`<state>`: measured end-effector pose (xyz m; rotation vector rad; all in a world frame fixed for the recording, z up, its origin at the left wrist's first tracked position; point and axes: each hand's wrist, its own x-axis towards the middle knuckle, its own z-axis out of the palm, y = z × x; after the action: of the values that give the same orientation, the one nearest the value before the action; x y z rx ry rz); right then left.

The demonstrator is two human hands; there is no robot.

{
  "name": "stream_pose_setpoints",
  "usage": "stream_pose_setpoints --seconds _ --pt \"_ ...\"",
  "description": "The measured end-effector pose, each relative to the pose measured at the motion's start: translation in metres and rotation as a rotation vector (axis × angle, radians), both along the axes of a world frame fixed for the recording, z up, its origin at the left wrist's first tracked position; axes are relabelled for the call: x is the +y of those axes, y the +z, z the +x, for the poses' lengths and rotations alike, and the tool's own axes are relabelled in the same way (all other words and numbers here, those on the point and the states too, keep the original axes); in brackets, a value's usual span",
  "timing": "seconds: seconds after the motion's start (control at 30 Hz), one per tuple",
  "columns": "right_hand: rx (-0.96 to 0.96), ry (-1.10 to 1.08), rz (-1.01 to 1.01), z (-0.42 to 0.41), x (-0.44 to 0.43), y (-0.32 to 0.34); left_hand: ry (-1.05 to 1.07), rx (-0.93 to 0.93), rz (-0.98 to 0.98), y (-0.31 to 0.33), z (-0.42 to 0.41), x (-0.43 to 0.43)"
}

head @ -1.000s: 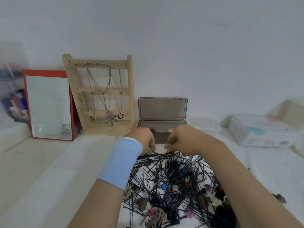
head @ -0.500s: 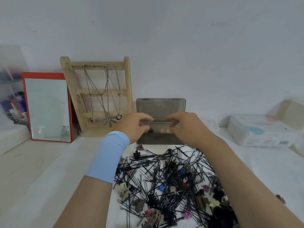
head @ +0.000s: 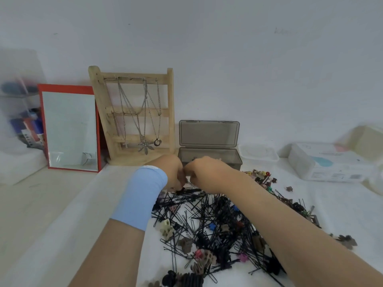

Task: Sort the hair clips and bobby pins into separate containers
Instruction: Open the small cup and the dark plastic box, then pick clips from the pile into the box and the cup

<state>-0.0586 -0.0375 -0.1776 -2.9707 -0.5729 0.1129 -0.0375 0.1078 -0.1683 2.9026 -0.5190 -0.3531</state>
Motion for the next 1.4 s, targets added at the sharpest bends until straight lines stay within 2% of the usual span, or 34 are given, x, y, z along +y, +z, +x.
stream_pose_setpoints --seconds 0.13,0.23,0.4,0.5,0.63,0.77,0.83,0.9,0.97,1.07,1.13,1.27,1.33,1.4 --pt "-0.022 -0.016 -0.084 0.013 0.010 -0.005 -0.007 -0.022 0.043 0.000 -0.003 -0.003" --pt "-0.021 -0.013 -0.027 0.017 0.009 -0.007 -0.007 -0.018 0.031 -0.002 -0.003 -0.001" --pt "-0.040 -0.064 0.091 0.013 0.006 -0.011 0.047 0.076 -0.201 0.015 0.002 0.023" --pt "-0.057 -0.084 0.149 0.004 -0.002 -0.005 0.110 0.017 -0.433 0.021 0.004 0.033" --pt "-0.023 -0.220 0.420 -0.003 -0.029 0.014 0.209 -0.137 -0.675 0.013 0.007 0.021" --pt "-0.235 -0.314 0.412 0.012 -0.059 0.021 0.230 -0.205 -0.822 -0.002 0.012 -0.011" --pt "-0.246 -0.358 0.423 0.021 -0.070 0.019 0.226 -0.160 -0.927 -0.005 0.017 -0.023" --pt "-0.209 -0.369 0.427 0.025 -0.079 0.014 0.198 -0.066 -0.953 -0.004 0.018 -0.028" --pt "-0.213 -0.344 0.442 0.020 -0.085 0.014 0.131 -0.009 -0.920 -0.002 0.018 -0.030" --pt "-0.209 -0.253 0.410 0.000 -0.093 0.019 -0.004 -0.130 -0.744 0.009 0.009 -0.034" --pt "-0.079 -0.175 0.306 -0.015 -0.096 0.023 -0.085 -0.103 -0.663 0.015 -0.001 -0.041" --pt "0.296 -0.080 0.141 -0.034 -0.104 0.019 -0.259 0.072 -0.473 0.009 -0.019 -0.067" --pt "0.329 -0.062 0.071 -0.039 -0.107 0.012 -0.310 0.085 -0.349 0.000 -0.022 -0.077" --pt "0.318 -0.059 0.084 -0.040 -0.111 0.005 -0.333 0.109 -0.211 -0.007 -0.023 -0.080"
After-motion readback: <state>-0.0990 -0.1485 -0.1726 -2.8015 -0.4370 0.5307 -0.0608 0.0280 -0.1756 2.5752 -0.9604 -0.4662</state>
